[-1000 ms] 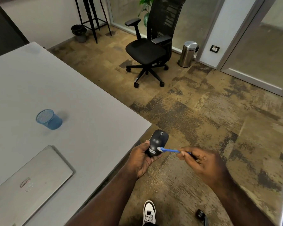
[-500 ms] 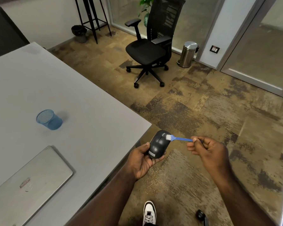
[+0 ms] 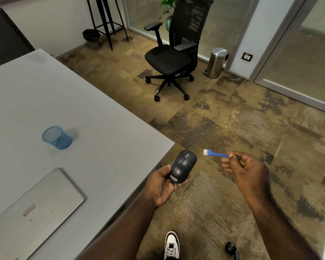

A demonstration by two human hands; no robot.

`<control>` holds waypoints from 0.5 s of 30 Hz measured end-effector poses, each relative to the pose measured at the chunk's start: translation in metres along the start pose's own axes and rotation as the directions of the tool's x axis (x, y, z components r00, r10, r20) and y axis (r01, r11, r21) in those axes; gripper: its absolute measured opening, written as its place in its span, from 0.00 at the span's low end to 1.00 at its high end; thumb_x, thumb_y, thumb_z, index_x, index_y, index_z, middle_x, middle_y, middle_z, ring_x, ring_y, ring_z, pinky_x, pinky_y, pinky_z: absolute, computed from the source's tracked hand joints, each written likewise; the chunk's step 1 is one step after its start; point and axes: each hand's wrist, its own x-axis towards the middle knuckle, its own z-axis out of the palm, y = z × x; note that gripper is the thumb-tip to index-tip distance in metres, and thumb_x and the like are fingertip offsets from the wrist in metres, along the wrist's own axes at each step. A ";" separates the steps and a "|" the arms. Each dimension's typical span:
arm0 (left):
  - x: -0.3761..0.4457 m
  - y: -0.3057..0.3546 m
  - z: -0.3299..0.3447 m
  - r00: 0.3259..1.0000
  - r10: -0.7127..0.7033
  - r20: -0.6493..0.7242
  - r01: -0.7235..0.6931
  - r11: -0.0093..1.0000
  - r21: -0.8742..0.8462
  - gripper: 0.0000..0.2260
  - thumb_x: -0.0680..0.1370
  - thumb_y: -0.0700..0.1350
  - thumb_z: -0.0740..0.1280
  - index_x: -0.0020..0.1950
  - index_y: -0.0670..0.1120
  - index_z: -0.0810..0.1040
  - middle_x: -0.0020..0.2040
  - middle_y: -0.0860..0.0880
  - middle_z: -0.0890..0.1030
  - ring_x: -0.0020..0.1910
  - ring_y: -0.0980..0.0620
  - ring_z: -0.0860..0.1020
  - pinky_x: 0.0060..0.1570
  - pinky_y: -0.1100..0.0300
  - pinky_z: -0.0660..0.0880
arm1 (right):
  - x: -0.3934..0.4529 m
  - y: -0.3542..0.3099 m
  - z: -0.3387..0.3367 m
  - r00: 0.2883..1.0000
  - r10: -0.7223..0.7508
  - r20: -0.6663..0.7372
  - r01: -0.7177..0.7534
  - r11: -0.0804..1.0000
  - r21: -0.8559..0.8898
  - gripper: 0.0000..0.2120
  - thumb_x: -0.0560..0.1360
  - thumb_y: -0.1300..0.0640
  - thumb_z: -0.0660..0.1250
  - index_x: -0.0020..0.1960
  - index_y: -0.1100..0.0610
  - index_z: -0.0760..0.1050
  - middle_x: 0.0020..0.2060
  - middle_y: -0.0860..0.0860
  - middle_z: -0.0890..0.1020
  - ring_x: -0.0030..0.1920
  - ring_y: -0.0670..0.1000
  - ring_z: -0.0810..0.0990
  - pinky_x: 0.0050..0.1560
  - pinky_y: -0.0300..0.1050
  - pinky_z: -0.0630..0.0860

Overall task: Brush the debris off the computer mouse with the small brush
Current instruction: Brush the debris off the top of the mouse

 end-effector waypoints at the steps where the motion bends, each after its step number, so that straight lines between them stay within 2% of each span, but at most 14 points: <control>1: 0.000 -0.001 0.000 1.000 0.002 -0.004 -0.002 1.000 0.015 0.12 0.80 0.40 0.56 0.60 0.37 0.74 0.52 0.34 0.83 0.50 0.32 0.81 0.50 0.41 0.80 | 0.000 -0.002 -0.001 1.000 -0.025 -0.001 0.025 0.999 -0.021 0.06 0.78 0.55 0.66 0.50 0.46 0.81 0.38 0.40 0.86 0.38 0.42 0.86 0.39 0.39 0.83; 4: 0.000 -0.001 0.001 1.000 0.025 -0.005 -0.024 0.998 0.065 0.13 0.80 0.38 0.57 0.59 0.37 0.76 0.53 0.35 0.83 0.51 0.33 0.81 0.53 0.41 0.78 | -0.003 -0.010 0.002 0.982 -0.161 0.099 0.172 0.979 -0.113 0.10 0.78 0.53 0.65 0.57 0.50 0.81 0.41 0.40 0.86 0.43 0.38 0.85 0.42 0.37 0.82; 7: 0.000 -0.002 0.003 0.999 0.047 -0.017 -0.044 0.993 0.112 0.13 0.80 0.38 0.56 0.59 0.36 0.76 0.53 0.36 0.83 0.50 0.34 0.81 0.52 0.42 0.78 | -0.008 -0.019 0.006 0.931 -0.275 0.239 0.322 0.928 -0.185 0.08 0.78 0.56 0.67 0.55 0.51 0.82 0.42 0.41 0.86 0.43 0.39 0.85 0.42 0.38 0.81; 9: -0.001 -0.002 0.004 0.998 0.060 -0.037 -0.055 0.991 0.122 0.13 0.80 0.38 0.57 0.60 0.36 0.76 0.54 0.35 0.81 0.50 0.35 0.81 0.51 0.42 0.79 | -0.009 -0.024 0.006 0.906 -0.317 0.281 0.373 0.911 -0.174 0.09 0.77 0.60 0.69 0.54 0.50 0.82 0.42 0.37 0.84 0.43 0.37 0.84 0.42 0.31 0.79; 11: -0.002 -0.001 0.003 0.997 0.067 -0.049 -0.059 0.988 0.141 0.14 0.80 0.38 0.57 0.61 0.36 0.76 0.57 0.35 0.80 0.52 0.35 0.81 0.52 0.42 0.78 | -0.009 -0.030 0.002 0.900 -0.340 0.271 0.390 0.907 -0.160 0.09 0.77 0.56 0.67 0.54 0.52 0.83 0.43 0.34 0.83 0.45 0.35 0.83 0.42 0.27 0.77; 13: -0.002 -0.002 0.003 0.996 0.066 -0.052 -0.056 0.985 0.160 0.15 0.79 0.38 0.57 0.63 0.35 0.75 0.60 0.35 0.78 0.54 0.36 0.80 0.54 0.41 0.77 | -0.009 -0.035 0.001 0.909 -0.355 0.219 0.395 0.901 -0.181 0.13 0.78 0.50 0.63 0.55 0.53 0.83 0.43 0.38 0.84 0.45 0.37 0.84 0.42 0.30 0.78; 15: -0.003 -0.002 0.004 0.996 0.064 -0.056 -0.053 0.984 0.168 0.16 0.79 0.38 0.58 0.64 0.36 0.75 0.61 0.35 0.77 0.55 0.37 0.79 0.54 0.42 0.77 | -0.006 -0.035 0.001 0.920 -0.345 0.186 0.381 0.899 -0.218 0.12 0.78 0.53 0.64 0.56 0.54 0.83 0.44 0.42 0.86 0.43 0.39 0.84 0.42 0.31 0.79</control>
